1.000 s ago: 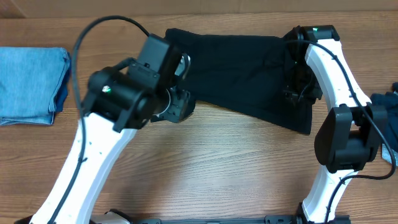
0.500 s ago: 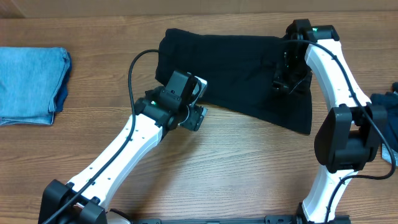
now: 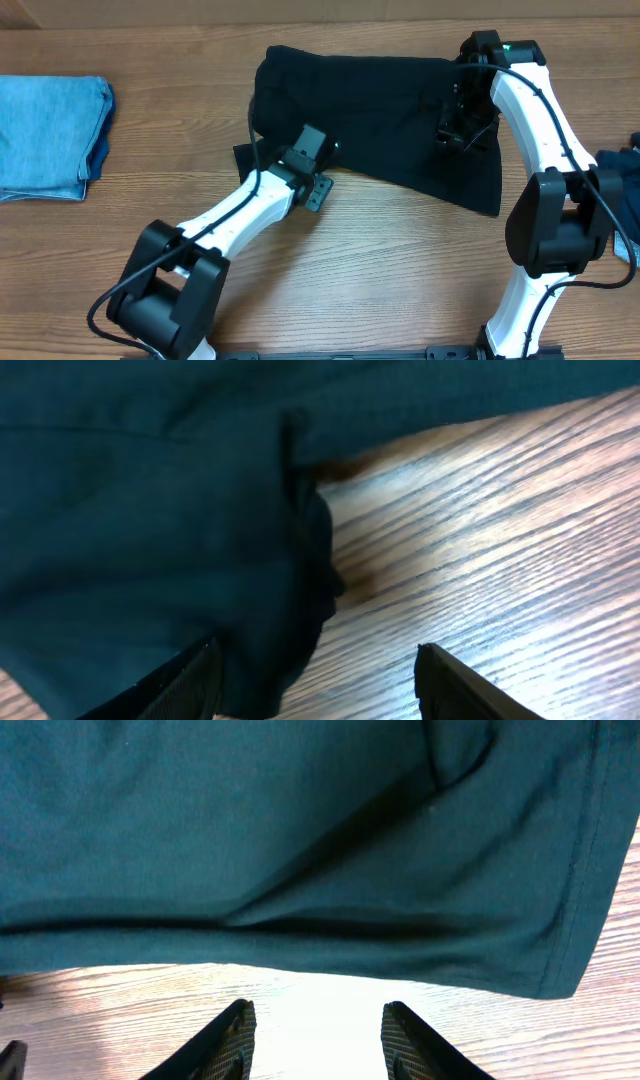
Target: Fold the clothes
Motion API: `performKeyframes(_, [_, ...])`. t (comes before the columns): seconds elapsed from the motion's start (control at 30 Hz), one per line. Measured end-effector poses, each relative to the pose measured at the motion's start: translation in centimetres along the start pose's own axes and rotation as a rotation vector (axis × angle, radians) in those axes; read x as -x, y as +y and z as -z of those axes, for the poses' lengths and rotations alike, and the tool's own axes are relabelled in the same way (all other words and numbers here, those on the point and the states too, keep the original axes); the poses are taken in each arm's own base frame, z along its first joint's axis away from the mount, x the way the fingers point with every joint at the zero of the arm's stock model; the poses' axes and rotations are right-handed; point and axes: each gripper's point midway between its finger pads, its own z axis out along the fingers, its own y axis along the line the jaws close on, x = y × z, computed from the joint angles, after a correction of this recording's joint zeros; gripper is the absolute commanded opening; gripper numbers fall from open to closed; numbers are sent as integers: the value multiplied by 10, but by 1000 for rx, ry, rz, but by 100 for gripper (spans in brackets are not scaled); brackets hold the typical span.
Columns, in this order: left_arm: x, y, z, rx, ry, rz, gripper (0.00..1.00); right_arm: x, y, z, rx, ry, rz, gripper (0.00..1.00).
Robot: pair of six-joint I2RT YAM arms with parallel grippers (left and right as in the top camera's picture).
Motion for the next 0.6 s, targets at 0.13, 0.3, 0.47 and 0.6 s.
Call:
performKeyframes(0.13, [4,-1,1,18,-18,-7,64,0,0,0,2,1,5,44])
performKeyframes(0.3, [9,9,1,78,-40,0,54,0,1,0,3,2,6,44])
performKeyframes(0.47, [23,17,3,122,-95,15,54,-1,1,0,6,3,9,44])
performKeyframes(0.6, [31,19,4,134,-131,24,60,-1,1,0,5,6,10,44])
